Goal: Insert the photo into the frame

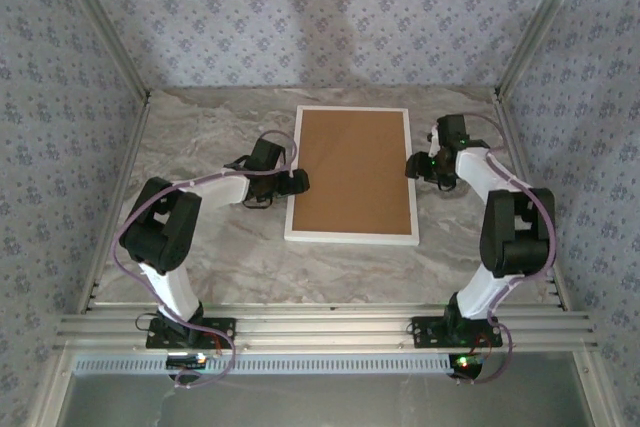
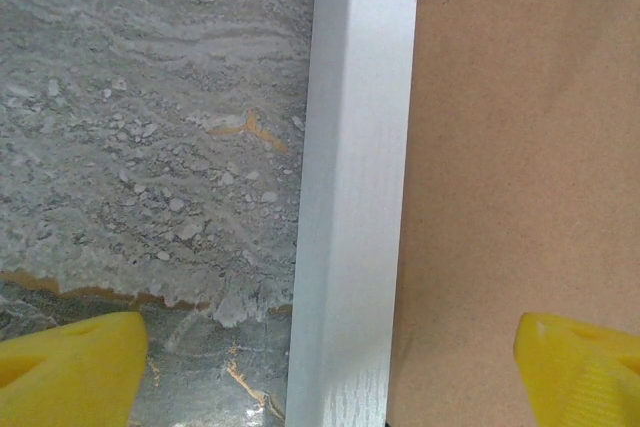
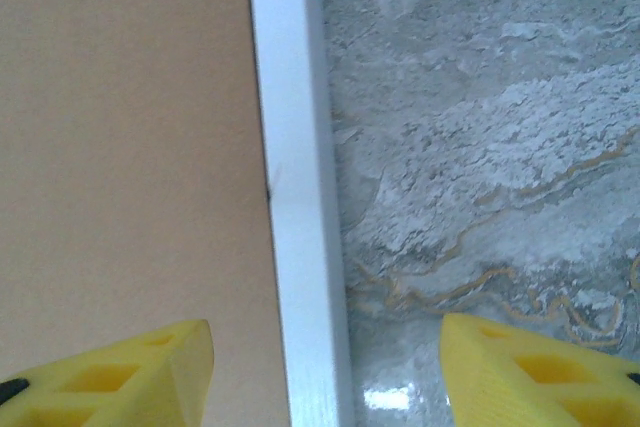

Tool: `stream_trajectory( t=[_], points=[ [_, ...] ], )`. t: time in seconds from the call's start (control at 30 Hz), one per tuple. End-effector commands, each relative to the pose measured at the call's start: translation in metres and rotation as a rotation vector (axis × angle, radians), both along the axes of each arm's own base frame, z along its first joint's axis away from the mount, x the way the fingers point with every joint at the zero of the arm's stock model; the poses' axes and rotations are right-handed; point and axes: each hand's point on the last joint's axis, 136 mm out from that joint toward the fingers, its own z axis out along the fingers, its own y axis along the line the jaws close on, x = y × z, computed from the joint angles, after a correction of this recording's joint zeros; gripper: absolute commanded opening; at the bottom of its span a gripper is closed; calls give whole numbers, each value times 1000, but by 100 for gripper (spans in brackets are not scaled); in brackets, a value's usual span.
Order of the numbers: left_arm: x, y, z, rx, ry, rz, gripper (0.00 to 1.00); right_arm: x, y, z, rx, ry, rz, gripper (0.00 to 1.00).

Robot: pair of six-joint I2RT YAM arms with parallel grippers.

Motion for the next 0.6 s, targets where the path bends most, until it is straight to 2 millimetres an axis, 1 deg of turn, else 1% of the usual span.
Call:
stream_trajectory(
  t=[0.0,0.07,0.2,0.43,0.5,0.57],
  points=[
    [1,0,0,23,4,-13,94,7,-5,-19,-48,40,4,63],
    [0,0,-1,25,6,-13,95,17,1,-21,-42,34,17,64],
    [0,1,-1,28,6,-13,95,19,13,-33,-43,55,44,65],
    [-2,0,-4,21,14,-10,94,13,35,-40,-39,75,91,65],
    [-2,1,-5,21,15,-9,94,11,38,-39,-37,81,98,66],
    [-3,1,-4,23,14,-10,95,7,38,-33,-30,88,101,66]
  ],
)
